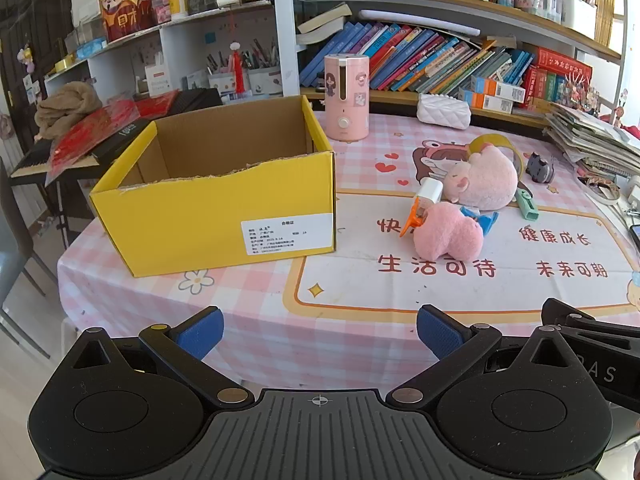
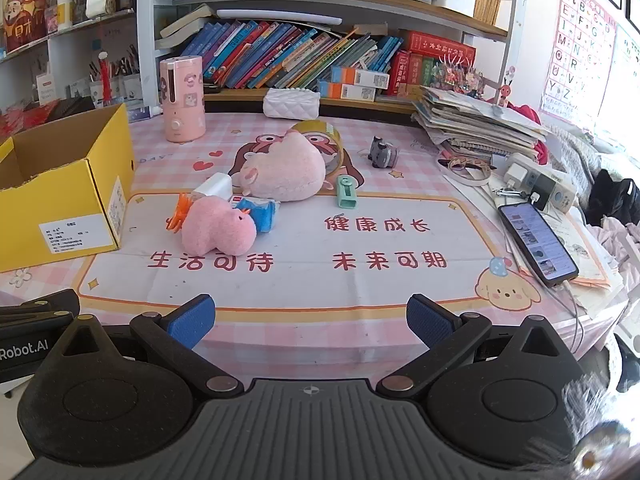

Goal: Organize objects

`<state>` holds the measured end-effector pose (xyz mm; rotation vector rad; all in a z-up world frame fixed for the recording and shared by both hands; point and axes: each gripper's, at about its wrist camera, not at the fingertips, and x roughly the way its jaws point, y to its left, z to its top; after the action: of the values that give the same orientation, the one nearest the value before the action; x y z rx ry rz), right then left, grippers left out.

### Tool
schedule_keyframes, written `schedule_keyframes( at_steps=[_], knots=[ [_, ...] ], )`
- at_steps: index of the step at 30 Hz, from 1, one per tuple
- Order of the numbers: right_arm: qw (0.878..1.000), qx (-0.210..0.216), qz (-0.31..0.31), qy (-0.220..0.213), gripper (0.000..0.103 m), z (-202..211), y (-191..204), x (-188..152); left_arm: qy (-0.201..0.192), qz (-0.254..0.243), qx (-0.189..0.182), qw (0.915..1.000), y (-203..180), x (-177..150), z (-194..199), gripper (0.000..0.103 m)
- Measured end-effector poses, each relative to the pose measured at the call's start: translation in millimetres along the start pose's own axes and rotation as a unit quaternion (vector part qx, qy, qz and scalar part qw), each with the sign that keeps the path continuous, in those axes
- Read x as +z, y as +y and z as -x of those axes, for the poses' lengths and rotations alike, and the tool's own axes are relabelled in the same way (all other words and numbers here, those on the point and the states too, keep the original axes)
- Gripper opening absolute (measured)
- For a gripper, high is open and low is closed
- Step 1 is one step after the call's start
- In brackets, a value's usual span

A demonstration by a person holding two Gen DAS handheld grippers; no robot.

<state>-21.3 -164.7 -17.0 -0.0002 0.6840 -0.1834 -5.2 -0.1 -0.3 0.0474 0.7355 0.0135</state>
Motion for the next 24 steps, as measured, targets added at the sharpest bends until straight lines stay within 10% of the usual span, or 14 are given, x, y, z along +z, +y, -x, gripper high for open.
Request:
schedule_keyframes(
  at_steps=[24],
  knots=[
    [1.000,-0.002,0.001,-0.002,0.101,-0.5,-0.3,2.4,-0.004,0.000,-0.013,0.9999,0.9,4.6,-3.1,0.103]
  ],
)
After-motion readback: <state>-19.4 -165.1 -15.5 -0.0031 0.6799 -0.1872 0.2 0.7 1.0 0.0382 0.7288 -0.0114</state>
